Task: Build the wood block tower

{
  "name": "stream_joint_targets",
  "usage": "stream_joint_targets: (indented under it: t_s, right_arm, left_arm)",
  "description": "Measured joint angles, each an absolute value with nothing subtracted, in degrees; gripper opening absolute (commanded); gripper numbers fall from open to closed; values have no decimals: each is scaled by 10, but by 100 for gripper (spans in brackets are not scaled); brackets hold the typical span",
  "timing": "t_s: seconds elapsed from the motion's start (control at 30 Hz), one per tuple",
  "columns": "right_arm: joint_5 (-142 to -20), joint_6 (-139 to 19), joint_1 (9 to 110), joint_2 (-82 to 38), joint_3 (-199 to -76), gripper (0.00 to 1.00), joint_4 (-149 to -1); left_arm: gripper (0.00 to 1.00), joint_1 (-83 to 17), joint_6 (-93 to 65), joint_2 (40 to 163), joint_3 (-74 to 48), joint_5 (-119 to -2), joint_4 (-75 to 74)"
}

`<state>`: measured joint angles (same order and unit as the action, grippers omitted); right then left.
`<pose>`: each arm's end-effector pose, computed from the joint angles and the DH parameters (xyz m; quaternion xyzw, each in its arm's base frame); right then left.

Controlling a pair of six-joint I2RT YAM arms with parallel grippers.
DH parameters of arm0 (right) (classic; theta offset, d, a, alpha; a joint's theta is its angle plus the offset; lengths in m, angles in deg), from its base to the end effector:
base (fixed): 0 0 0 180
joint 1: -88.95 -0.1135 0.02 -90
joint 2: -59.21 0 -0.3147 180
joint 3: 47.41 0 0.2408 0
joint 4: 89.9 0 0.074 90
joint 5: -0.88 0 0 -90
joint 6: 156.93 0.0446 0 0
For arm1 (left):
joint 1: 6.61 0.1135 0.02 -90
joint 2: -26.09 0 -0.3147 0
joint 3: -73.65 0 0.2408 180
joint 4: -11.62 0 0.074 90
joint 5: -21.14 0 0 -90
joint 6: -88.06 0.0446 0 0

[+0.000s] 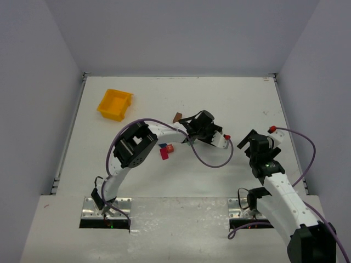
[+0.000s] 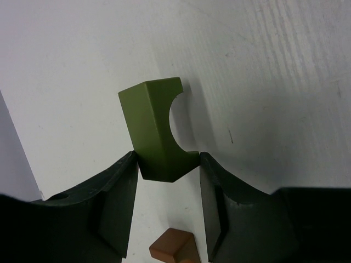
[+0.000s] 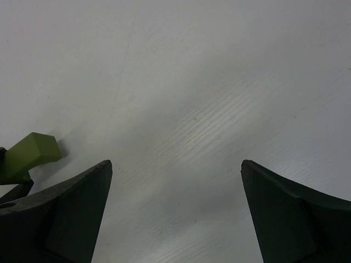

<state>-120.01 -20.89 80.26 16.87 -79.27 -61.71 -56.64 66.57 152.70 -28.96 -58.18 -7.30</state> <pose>0.1140 -0.0057 0.2115 0.3875 0.7861 -0.0213 0.4811 0.3238 -0.3992 0.1879 0.8036 0.4345 -0.0204 0.4062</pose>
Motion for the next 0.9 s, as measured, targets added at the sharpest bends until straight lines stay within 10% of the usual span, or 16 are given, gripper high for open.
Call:
stream_joint_targets:
  t_s: [0.2, 0.43, 0.9]
  right_arm:
    - [-1200, -209, 803, 168, -793, 99, -619]
    - [-1199, -214, 803, 168, -790, 99, -624]
    - [-1194, -218, 803, 175, -784, 99, -630]
  left_arm:
    - [1, -575, 693, 1538, -293, -597, -82]
    - [35, -577, 700, 1538, -293, -602, -84]
    - [56, -584, 706, 1538, -293, -632, -82]
